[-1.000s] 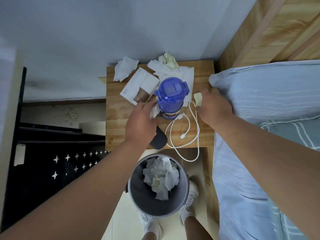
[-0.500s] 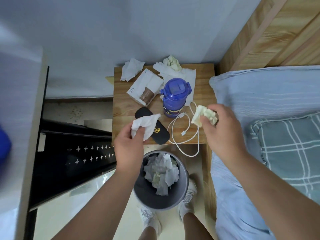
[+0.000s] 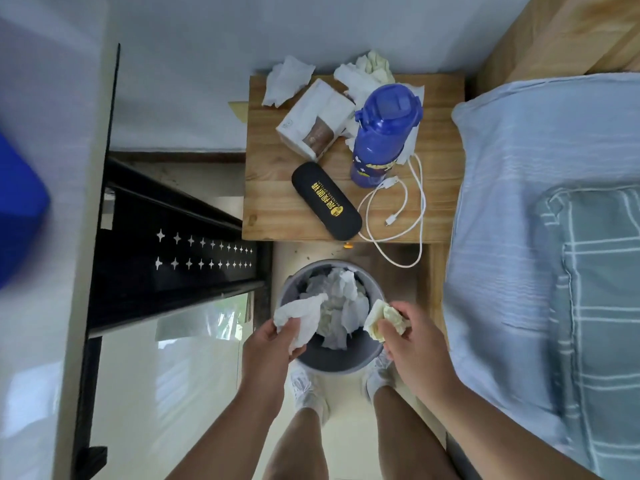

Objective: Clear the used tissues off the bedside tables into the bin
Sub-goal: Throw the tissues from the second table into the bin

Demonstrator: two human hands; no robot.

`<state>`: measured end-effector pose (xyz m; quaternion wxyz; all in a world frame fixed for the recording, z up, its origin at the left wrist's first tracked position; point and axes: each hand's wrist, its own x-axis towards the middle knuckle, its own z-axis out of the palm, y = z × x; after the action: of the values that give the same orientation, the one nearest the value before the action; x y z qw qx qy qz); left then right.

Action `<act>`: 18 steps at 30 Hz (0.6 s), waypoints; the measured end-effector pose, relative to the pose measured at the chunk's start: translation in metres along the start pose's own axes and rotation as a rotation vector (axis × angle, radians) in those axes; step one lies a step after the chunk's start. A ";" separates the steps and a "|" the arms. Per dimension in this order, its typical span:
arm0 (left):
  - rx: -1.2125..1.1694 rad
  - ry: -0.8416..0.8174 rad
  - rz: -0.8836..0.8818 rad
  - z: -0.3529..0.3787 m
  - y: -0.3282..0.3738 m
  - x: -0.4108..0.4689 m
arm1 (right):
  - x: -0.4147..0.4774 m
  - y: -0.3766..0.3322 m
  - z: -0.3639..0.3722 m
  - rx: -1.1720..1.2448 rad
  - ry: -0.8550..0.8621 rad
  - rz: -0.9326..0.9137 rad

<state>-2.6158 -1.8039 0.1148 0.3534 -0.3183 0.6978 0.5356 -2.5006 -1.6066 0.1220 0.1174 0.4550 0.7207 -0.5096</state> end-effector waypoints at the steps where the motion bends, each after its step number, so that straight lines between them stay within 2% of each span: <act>1: 0.012 -0.001 -0.021 -0.001 -0.006 0.004 | 0.002 0.006 0.006 -0.009 -0.019 0.024; 5: 0.099 -0.002 -0.116 0.000 -0.024 0.023 | 0.013 0.026 0.031 0.012 -0.076 0.123; 10: 0.202 -0.096 -0.213 0.007 -0.029 0.035 | 0.034 0.044 0.054 -0.015 -0.100 0.235; 13: 0.268 -0.084 -0.200 0.009 -0.029 0.035 | 0.041 0.050 0.053 -0.061 -0.133 0.248; 18: 0.360 -0.089 -0.086 0.016 -0.019 0.023 | 0.033 0.043 0.036 0.084 -0.134 0.255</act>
<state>-2.6105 -1.7939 0.0827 0.4578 -0.2553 0.7517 0.4003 -2.4967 -1.6161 0.0580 0.2097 0.5124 0.6256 -0.5496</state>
